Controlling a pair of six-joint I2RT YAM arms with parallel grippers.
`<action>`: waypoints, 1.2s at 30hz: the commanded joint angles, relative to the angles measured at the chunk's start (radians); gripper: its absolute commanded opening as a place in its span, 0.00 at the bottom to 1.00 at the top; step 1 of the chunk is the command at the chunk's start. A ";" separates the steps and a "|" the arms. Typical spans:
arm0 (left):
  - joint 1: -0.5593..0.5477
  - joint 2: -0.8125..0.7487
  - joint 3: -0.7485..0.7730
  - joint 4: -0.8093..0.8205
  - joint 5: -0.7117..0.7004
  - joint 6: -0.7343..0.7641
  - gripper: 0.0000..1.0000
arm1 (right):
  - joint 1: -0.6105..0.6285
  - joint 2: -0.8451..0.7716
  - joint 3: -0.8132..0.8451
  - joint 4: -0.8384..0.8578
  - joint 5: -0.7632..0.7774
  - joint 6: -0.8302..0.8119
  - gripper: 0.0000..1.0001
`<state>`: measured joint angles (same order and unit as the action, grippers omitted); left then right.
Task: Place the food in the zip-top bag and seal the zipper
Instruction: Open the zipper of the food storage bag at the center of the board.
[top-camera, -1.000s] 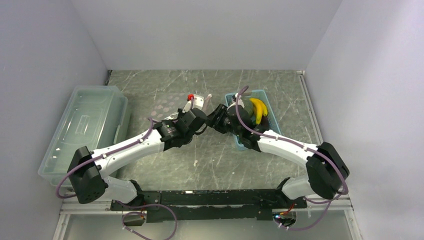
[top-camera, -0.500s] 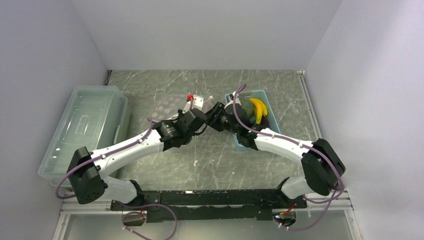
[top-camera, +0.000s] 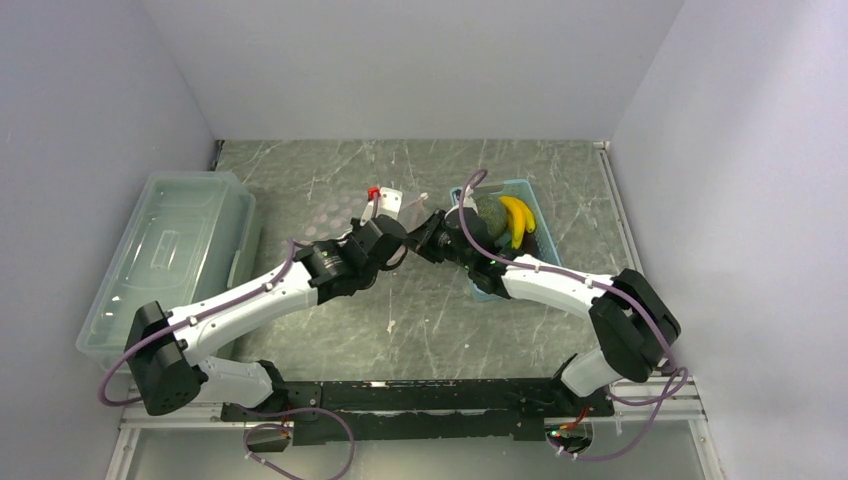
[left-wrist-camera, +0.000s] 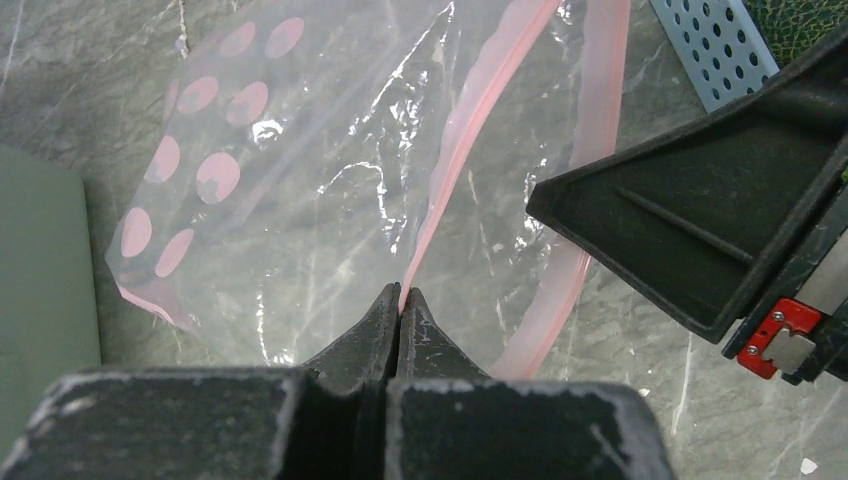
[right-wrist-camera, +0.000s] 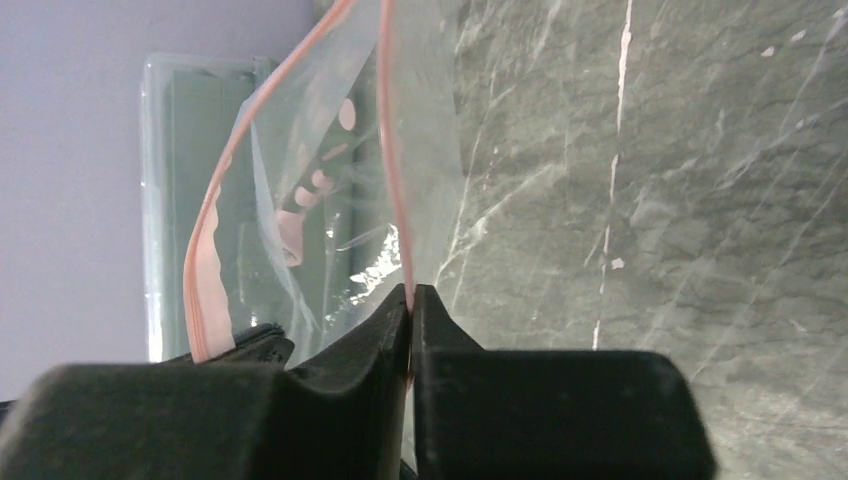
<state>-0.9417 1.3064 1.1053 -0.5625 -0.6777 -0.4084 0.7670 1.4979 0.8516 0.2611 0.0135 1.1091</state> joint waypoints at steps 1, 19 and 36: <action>0.002 -0.035 0.028 -0.006 0.002 -0.028 0.02 | -0.002 -0.033 0.026 0.063 -0.007 -0.015 0.00; 0.002 0.009 0.085 -0.022 -0.061 0.005 0.42 | 0.063 -0.092 0.076 -0.049 0.101 -0.130 0.00; 0.003 0.119 0.172 -0.023 -0.094 0.105 0.39 | 0.089 -0.139 0.078 -0.101 0.138 -0.183 0.00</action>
<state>-0.9413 1.4105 1.2301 -0.6037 -0.7319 -0.3298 0.8482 1.4021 0.8879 0.1574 0.1287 0.9569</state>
